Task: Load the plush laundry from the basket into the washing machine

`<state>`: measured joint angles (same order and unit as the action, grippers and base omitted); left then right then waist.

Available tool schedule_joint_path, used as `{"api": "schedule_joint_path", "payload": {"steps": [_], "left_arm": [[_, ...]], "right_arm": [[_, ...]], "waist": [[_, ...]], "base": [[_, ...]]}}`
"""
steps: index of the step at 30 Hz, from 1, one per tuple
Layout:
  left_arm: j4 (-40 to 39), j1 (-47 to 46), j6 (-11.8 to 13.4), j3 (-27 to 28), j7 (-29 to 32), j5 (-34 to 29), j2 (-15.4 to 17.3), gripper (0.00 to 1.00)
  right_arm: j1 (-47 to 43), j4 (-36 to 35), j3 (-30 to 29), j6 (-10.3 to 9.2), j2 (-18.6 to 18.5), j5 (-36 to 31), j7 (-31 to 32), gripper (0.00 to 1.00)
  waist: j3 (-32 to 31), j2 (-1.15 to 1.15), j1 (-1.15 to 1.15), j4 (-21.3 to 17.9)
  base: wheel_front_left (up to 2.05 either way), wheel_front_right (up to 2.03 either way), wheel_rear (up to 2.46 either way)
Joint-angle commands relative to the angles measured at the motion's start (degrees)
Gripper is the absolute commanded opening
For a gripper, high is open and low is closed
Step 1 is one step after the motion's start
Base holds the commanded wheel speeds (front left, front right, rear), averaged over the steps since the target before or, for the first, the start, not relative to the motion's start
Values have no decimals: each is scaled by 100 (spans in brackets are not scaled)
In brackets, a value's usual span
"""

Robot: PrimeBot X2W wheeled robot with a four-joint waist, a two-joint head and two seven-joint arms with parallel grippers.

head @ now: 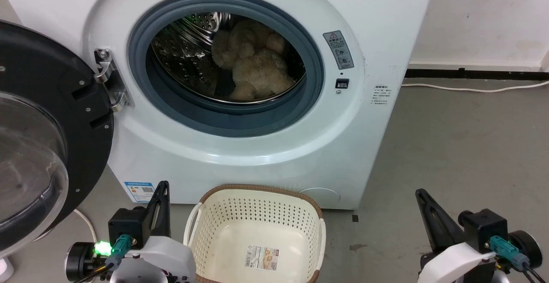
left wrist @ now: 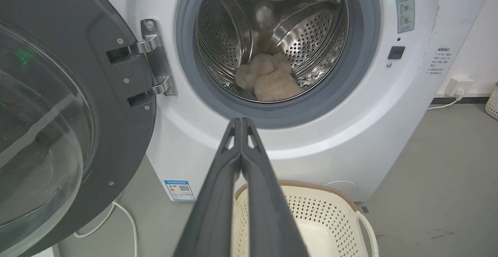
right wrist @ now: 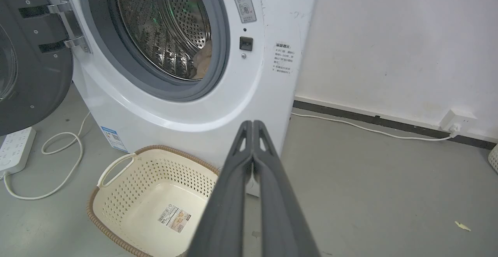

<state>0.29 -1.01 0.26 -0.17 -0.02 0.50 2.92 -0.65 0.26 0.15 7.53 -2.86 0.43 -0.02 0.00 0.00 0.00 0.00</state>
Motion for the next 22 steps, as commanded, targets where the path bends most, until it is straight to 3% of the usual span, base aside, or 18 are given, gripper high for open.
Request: {"api": "schedule_joint_path", "payload": {"steps": [1, 22], "left_arm": [[-29, 101, -26, 17, 2, -50, -4, 0], [-29, 101, -26, 17, 2, -50, -4, 0]], "right_arm": [[65, -26, -15, -4, -1, -43, 2, 0], [65, -26, -15, -4, -1, -43, 2, 0]], "waist": [[0, 0, 0, 0], [0, 0, 0, 0]], "base": [[0, 0, 0], [0, 0, 0]]}}
